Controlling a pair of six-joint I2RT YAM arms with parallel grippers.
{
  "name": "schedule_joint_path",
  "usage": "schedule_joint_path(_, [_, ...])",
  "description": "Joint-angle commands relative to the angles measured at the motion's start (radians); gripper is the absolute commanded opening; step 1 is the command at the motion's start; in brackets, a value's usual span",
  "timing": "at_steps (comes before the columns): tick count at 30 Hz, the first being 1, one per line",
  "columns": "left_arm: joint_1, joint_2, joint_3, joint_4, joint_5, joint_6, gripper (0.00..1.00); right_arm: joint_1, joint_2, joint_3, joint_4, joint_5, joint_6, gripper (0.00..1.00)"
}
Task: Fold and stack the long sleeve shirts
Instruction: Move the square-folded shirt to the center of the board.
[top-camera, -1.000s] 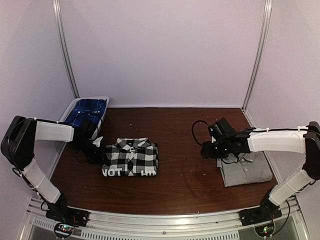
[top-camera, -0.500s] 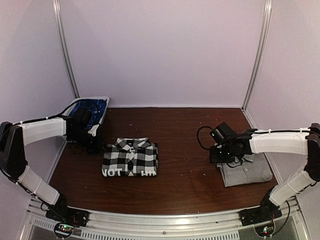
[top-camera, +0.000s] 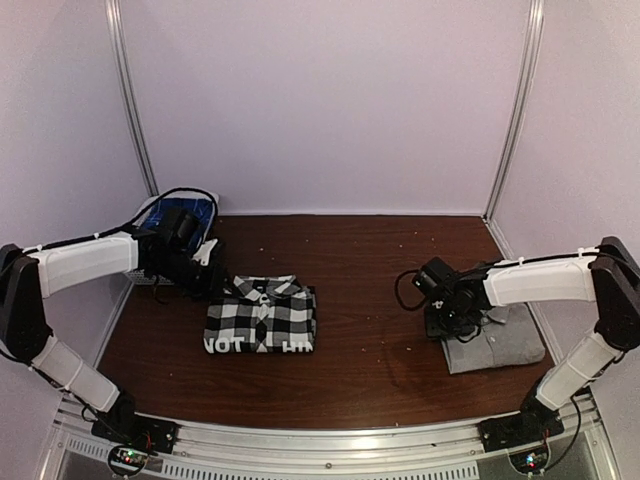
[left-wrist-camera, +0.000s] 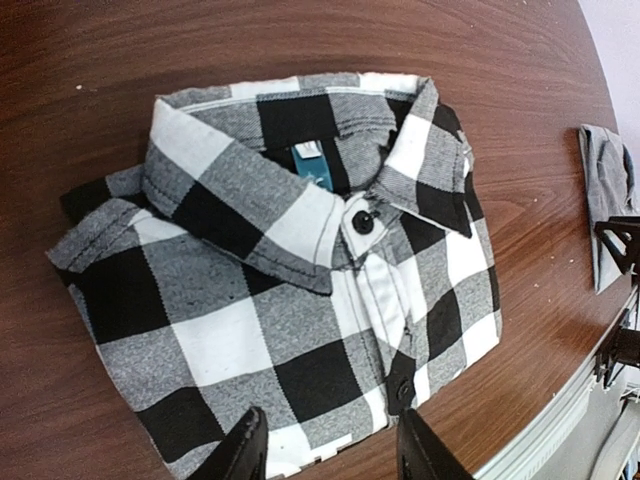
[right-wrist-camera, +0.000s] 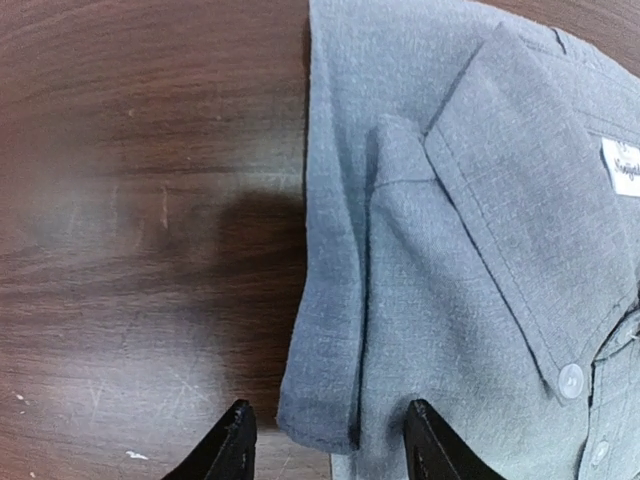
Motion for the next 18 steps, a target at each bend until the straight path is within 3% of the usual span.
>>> schedule_joint_path(1, [-0.021,0.031,0.008,0.086,0.031,-0.019,0.45,-0.001,0.056,0.02,-0.026,0.051,0.015,0.52])
schedule_joint_path(7, [-0.026,0.04,-0.007,0.107,0.037,-0.02,0.44,-0.001,0.112,0.017,-0.031,0.079,0.025,0.43])
schedule_joint_path(14, [-0.026,0.044,-0.018,0.118,0.039,-0.023,0.44,0.005,0.14,0.061,-0.015,0.067,0.006,0.0])
schedule_joint_path(18, [-0.026,0.041,-0.025,0.121,0.037,-0.023,0.44,0.039,0.179,0.14,-0.013,0.042,-0.013,0.0])
